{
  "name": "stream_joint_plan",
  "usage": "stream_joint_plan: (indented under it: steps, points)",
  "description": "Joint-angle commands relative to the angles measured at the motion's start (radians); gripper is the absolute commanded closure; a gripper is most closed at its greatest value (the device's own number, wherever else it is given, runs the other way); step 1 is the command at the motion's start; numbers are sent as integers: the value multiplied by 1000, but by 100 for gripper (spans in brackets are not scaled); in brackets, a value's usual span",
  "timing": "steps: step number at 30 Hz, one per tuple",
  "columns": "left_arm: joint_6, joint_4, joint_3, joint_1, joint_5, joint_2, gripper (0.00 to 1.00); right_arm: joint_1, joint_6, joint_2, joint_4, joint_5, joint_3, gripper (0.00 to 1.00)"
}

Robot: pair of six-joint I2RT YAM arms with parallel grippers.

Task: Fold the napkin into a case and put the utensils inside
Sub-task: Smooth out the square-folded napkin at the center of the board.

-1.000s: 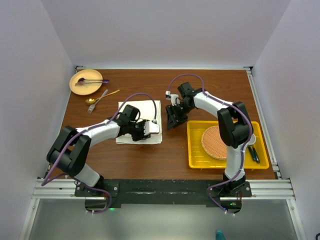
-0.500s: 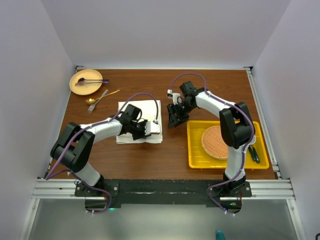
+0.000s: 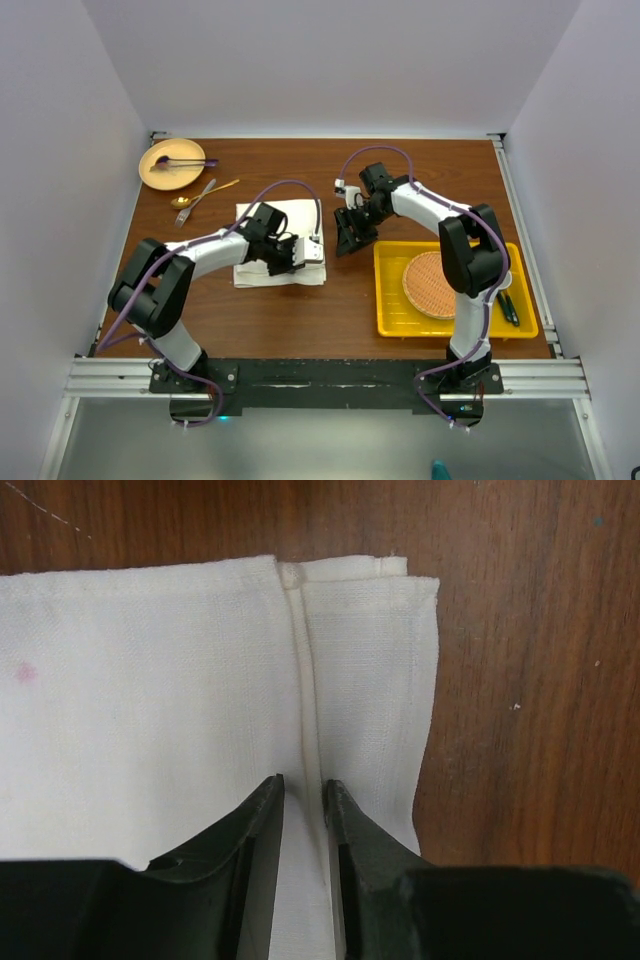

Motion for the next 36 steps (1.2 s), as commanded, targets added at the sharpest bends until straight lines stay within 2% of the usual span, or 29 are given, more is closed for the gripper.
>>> stream_joint_plan:
  steps: [1,21,30,36]
  points:
    - [30,-8,51,10,44,5,72,-8,-12,-52,-6,-33,4,46]
    - [36,-43,91,40,61,40,72,-10,-12,-29,-14,-39,30,45]
    - [62,-72,92,40,73,53,83,-19,-12,-15,-23,-36,45,45]
    - [52,-89,97,40,72,71,82,-24,-12,-8,-26,-34,50,45]
